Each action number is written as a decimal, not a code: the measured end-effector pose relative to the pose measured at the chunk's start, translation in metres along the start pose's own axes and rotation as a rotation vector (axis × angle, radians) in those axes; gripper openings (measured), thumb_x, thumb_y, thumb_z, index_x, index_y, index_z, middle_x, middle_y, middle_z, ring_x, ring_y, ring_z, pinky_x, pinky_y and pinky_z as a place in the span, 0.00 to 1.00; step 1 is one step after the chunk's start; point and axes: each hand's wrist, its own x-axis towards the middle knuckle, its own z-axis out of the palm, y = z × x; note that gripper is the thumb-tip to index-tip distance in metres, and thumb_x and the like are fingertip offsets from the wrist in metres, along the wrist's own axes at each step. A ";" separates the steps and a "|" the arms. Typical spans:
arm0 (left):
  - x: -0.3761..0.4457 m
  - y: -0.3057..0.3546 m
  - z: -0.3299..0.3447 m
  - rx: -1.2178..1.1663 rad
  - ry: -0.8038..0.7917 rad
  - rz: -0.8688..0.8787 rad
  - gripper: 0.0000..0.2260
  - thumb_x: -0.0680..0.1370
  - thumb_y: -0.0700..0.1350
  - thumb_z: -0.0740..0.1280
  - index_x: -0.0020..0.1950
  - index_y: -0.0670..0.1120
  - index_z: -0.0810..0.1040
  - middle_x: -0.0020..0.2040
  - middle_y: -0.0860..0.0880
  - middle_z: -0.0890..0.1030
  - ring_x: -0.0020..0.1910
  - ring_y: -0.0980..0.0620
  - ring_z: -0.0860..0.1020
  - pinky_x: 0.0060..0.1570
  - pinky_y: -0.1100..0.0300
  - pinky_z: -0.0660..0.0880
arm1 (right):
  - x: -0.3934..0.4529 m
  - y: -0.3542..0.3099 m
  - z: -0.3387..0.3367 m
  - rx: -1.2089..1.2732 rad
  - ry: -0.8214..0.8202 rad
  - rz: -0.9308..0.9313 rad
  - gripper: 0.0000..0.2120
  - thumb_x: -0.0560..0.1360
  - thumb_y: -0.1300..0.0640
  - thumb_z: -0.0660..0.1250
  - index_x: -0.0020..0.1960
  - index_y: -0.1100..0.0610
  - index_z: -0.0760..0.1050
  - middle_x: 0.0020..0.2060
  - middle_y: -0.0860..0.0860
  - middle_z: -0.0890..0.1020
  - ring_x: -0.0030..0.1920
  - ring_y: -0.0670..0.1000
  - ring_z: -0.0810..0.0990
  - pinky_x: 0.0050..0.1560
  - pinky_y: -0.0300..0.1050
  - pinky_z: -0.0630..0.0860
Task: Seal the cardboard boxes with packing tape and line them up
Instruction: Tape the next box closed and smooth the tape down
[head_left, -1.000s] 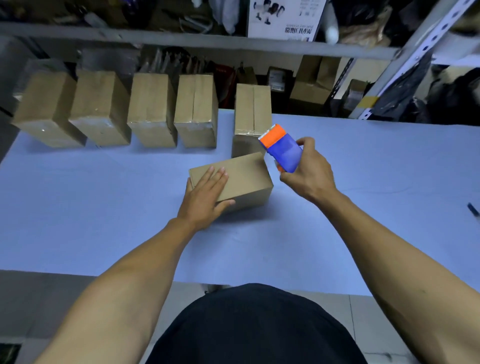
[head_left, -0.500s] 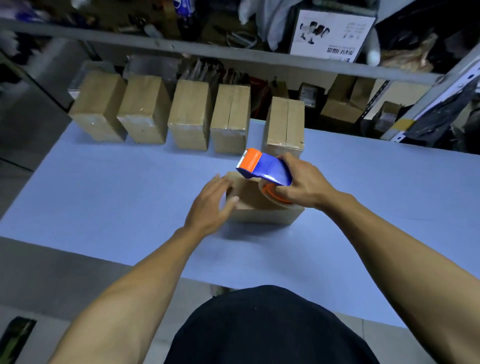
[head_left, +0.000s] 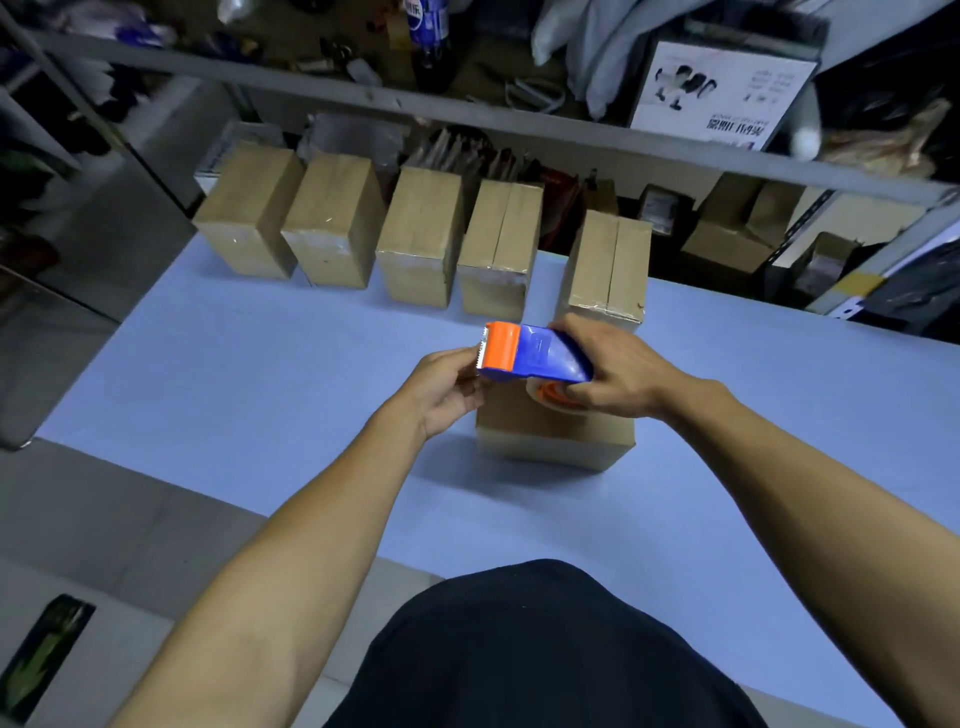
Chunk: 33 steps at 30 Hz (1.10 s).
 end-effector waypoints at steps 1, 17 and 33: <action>0.001 -0.001 0.000 -0.028 -0.002 -0.007 0.06 0.80 0.45 0.68 0.49 0.43 0.83 0.43 0.44 0.84 0.41 0.52 0.82 0.48 0.57 0.77 | 0.000 0.001 0.000 0.000 -0.004 -0.001 0.23 0.70 0.36 0.69 0.58 0.45 0.66 0.47 0.43 0.76 0.42 0.44 0.74 0.39 0.39 0.70; 0.003 -0.030 -0.013 0.219 0.353 0.087 0.06 0.80 0.36 0.65 0.45 0.42 0.79 0.35 0.46 0.74 0.30 0.56 0.73 0.40 0.57 0.83 | -0.015 0.002 -0.008 -0.149 -0.061 -0.020 0.30 0.73 0.34 0.66 0.69 0.48 0.67 0.50 0.50 0.78 0.47 0.52 0.76 0.48 0.49 0.77; 0.020 -0.061 -0.011 0.340 0.330 0.087 0.07 0.84 0.46 0.60 0.49 0.49 0.76 0.46 0.42 0.80 0.40 0.49 0.77 0.36 0.58 0.74 | -0.031 0.012 -0.015 -0.175 -0.067 0.013 0.32 0.71 0.33 0.62 0.70 0.48 0.67 0.56 0.50 0.79 0.51 0.53 0.77 0.49 0.51 0.78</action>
